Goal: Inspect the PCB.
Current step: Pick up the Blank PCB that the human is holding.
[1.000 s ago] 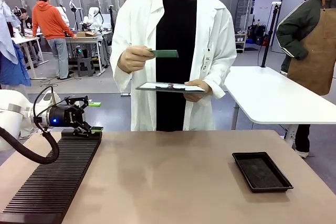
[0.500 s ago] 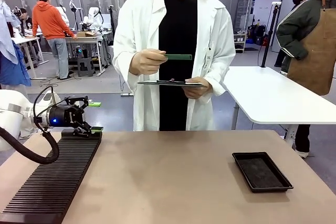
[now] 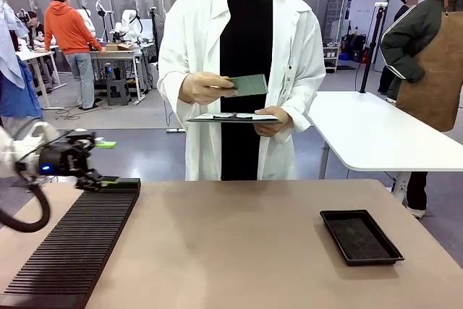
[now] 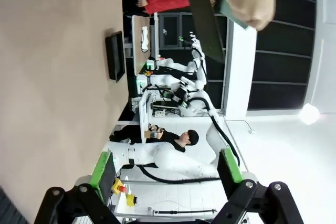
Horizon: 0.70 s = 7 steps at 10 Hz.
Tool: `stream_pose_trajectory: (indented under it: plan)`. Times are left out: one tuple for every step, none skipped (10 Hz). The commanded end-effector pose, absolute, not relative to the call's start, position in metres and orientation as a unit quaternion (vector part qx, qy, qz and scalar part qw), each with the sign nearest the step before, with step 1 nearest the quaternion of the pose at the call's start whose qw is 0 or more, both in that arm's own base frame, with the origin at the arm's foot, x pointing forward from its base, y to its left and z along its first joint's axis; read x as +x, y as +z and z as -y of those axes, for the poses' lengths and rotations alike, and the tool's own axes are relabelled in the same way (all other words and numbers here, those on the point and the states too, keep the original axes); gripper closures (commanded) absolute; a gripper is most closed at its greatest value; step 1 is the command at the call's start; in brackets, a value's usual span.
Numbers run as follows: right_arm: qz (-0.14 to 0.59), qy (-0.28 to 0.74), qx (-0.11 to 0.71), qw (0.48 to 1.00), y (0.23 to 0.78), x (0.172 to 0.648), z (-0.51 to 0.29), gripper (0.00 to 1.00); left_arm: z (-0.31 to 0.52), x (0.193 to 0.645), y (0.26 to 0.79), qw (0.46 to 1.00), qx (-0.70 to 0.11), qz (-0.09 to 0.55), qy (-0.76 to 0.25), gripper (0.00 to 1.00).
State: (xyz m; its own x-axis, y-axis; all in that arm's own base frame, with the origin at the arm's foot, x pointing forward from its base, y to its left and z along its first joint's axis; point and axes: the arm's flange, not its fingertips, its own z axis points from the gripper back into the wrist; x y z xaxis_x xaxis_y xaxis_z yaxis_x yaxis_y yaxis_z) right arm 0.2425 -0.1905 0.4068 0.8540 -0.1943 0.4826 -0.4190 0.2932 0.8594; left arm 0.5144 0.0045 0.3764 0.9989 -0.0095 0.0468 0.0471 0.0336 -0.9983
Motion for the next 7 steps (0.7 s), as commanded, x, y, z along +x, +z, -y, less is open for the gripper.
stream_pose_trajectory:
  plan:
    - [0.266, 0.075, 0.593, 0.757, 0.41, 0.243, 0.192, 0.0, -0.051, 0.46, 0.375, 0.697, -0.715, 0.023, -0.035, 0.0]
    - [0.266, 0.075, 0.593, 0.757, 0.41, 0.243, 0.192, 0.0, -0.074, 0.43, 0.37, 0.695, -0.717, 0.012, -0.041, 0.0]
    - [0.266, 0.075, 0.593, 0.757, 0.41, 0.243, 0.192, 0.0, -0.093, 0.406, 0.365, 0.694, -0.718, 0.018, -0.043, 0.0]
    - [0.266, 0.075, 0.593, 0.757, 0.41, 0.243, 0.192, 0.0, -0.11, 0.383, 0.36, 0.693, -0.718, 0.034, -0.046, 0.0]
    - [0.266, 0.075, 0.593, 0.757, 0.41, 0.243, 0.192, 0.0, -0.133, 0.355, 0.353, 0.713, -0.697, 0.04, -0.061, 0.0]
    - [0.266, 0.075, 0.593, 0.757, 0.41, 0.243, 0.192, 0.0, -0.152, 0.343, 0.349, 0.707, -0.702, 0.063, -0.052, 0.0]
    - [0.266, 0.075, 0.593, 0.757, 0.41, 0.243, 0.192, 0.0, -0.165, 0.337, 0.346, 0.697, -0.71, 0.081, -0.055, 0.0]
